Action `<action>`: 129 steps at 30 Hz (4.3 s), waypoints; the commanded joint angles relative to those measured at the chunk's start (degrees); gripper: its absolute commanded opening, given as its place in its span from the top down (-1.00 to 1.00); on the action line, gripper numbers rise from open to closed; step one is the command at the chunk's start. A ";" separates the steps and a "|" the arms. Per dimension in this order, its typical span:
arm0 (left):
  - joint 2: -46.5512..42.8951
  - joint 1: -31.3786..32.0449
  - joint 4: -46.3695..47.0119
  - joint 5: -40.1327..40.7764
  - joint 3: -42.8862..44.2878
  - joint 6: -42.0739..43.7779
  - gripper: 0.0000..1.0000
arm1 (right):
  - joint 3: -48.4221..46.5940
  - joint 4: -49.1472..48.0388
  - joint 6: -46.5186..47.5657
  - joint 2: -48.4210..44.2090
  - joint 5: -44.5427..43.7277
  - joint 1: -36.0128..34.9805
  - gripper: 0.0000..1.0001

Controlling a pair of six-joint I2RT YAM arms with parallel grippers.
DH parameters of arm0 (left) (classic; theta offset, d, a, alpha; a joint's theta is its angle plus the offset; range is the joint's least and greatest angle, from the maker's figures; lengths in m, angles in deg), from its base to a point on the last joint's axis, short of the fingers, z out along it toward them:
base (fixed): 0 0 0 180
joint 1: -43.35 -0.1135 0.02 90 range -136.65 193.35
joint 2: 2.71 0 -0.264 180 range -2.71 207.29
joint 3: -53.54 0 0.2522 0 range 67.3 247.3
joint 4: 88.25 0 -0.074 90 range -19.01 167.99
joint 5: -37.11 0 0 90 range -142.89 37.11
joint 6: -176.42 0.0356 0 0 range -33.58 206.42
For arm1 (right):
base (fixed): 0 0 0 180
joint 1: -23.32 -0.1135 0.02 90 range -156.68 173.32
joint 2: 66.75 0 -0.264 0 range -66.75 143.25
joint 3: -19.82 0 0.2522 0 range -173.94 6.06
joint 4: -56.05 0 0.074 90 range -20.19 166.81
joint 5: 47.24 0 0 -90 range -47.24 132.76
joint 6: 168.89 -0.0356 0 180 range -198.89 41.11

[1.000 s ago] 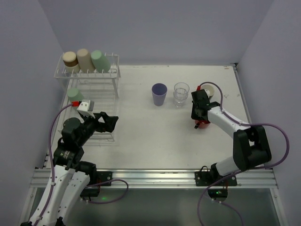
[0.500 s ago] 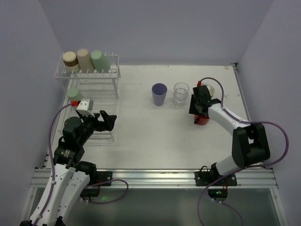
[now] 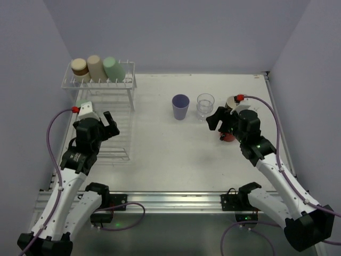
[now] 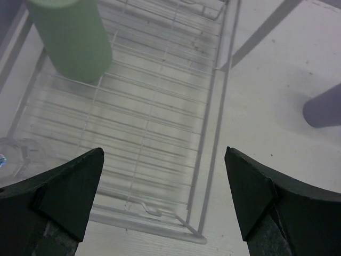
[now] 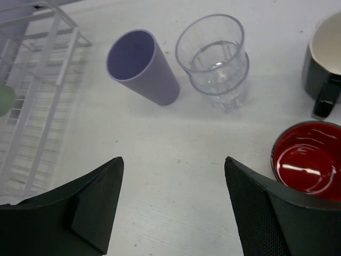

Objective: Unload the cups from the dish rack

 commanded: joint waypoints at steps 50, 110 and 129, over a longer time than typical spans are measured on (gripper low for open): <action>39.30 -19.15 48.78 8.40 2.30 20.86 -0.83 | 4.83 -9.99 -3.24 -4.44 16.94 -4.25 -0.55; -12.91 -7.72 57.40 -51.54 -22.75 -37.33 0.71 | -2.63 -66.04 -36.37 25.97 18.97 -28.51 -0.38; -10.79 -5.62 16.70 -38.62 -8.75 4.24 -1.00 | -46.20 16.17 8.78 35.62 -3.26 -17.90 1.00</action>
